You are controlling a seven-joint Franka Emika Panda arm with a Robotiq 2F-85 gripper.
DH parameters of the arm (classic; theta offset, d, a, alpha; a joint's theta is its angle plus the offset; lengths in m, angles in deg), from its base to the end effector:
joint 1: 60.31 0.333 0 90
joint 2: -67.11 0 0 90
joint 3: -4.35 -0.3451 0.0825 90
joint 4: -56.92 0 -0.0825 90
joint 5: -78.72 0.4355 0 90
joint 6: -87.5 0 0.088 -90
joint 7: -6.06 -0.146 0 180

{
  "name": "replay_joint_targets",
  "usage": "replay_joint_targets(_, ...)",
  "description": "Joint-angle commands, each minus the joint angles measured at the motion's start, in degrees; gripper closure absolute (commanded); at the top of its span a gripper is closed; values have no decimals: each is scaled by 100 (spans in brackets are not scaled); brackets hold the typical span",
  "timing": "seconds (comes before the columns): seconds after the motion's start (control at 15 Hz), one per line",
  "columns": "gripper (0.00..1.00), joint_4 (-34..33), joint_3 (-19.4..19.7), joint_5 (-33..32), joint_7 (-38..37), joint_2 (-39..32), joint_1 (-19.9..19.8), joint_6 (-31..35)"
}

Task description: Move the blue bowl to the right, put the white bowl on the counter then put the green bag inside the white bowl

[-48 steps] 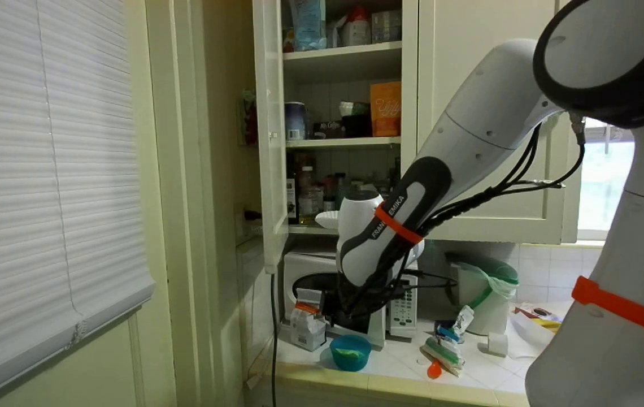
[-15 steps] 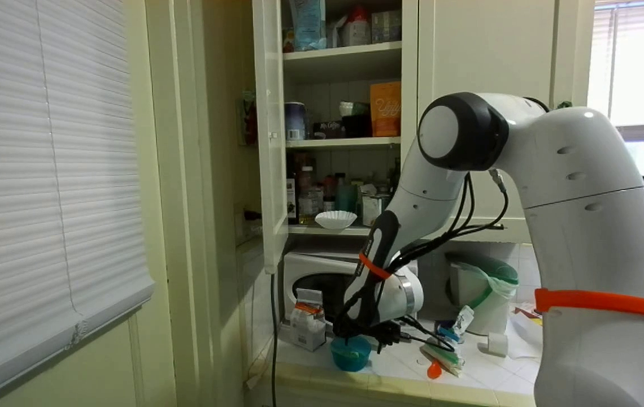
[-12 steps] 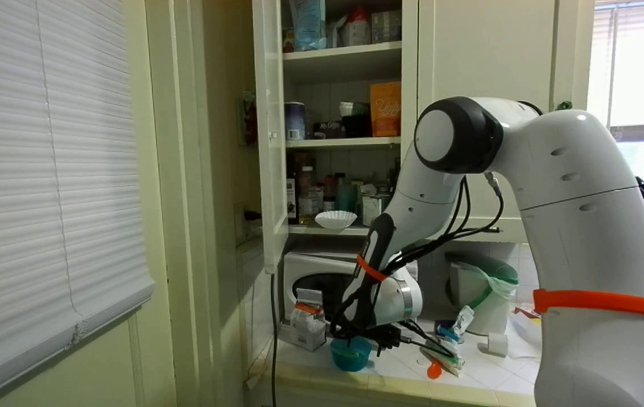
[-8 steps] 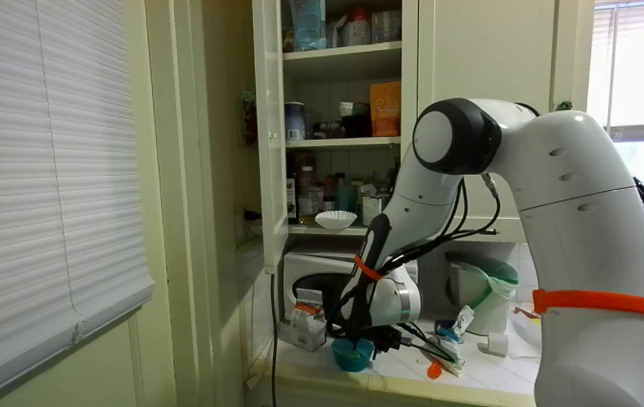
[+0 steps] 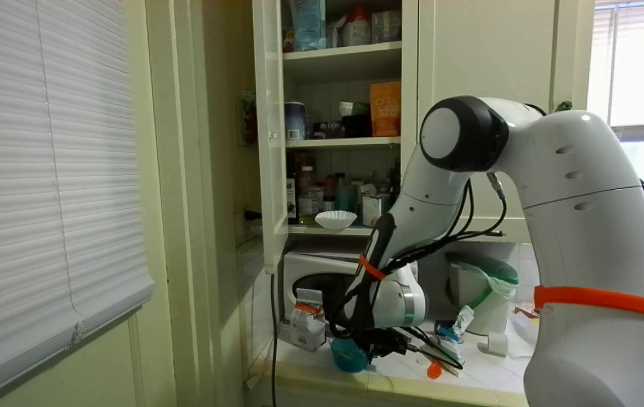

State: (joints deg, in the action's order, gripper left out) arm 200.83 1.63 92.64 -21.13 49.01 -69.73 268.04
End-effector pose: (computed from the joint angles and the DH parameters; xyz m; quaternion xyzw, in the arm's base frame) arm 0.5201 -0.0810 0.1353 -0.9012 0.4022 -0.1521 0.0533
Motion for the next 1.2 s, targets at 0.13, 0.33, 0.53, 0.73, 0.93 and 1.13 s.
replay_joint_targets(0.13, 99, 410, -880, 105, 339, 71, -1118, 56)
replay_joint_targets(0.33, 99, 540, -1159, 75, 491, 74, -1619, 22)
replay_joint_targets(0.53, 99, 657, -1669, 82, 782, 95, -2343, -82)
replay_joint_targets(0.73, 99, 714, -2060, 55, 1002, 46, -3011, -231)
replay_joint_targets(0.93, 99, 787, -2268, -2, 1239, 28, -3553, -266)
replay_joint_targets(1.13, 99, 829, -2202, -151, 1508, -2, -3825, -342)
